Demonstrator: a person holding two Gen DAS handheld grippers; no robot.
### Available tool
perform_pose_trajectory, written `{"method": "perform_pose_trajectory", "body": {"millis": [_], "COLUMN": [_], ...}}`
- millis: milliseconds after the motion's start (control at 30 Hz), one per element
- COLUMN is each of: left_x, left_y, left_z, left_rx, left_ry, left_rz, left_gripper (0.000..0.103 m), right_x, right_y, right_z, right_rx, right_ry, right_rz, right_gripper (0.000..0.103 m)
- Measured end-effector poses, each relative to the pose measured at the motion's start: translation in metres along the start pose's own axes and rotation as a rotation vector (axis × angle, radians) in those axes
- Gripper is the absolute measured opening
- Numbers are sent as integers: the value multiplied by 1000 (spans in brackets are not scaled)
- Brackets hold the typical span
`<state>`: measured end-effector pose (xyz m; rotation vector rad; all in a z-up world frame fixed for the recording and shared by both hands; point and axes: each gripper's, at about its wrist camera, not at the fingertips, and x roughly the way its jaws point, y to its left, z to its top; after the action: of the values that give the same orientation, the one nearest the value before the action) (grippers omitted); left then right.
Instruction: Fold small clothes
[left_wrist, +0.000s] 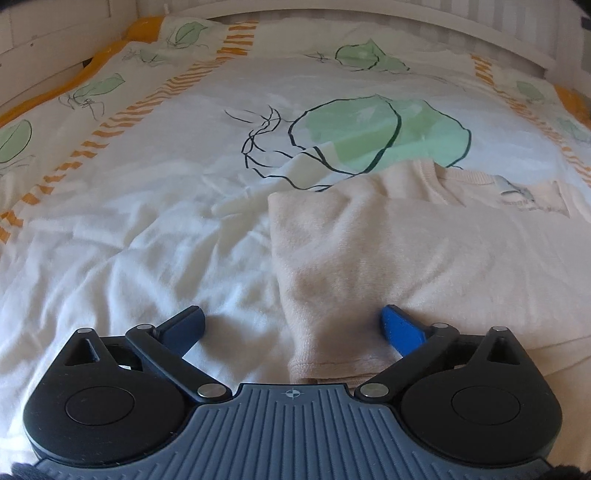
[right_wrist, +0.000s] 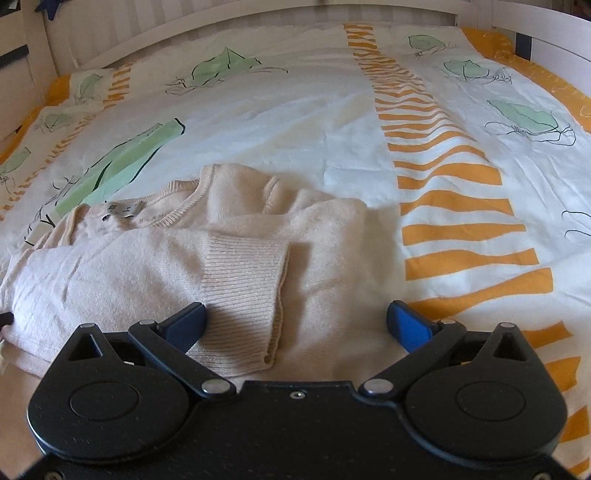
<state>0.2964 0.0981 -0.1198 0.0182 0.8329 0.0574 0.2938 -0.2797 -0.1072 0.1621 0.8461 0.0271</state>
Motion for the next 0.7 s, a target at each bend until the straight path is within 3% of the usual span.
{"method": "perform_pose_trajectory", "body": {"millis": [200, 333, 433, 700], "left_x": [2, -3, -25, -114], "left_y": [6, 13, 18, 14], "left_z": [-3, 6, 7, -36], "left_rx": [-35, -43, -51, 159], "left_ry": [-20, 28, 54, 3], "left_rz": [-28, -76, -97, -116], "left_gripper": [103, 100, 99, 99], "right_x": [-3, -9, -33, -110], "right_y": [-8, -7, -13, -26], "right_z": [-7, 3, 8, -25], "right_rx": [31, -21, 30, 155], "right_ry": [-58, 4, 39, 155], "right_rz": [43, 59, 68, 160], "right_gripper": [103, 102, 102, 103]}}
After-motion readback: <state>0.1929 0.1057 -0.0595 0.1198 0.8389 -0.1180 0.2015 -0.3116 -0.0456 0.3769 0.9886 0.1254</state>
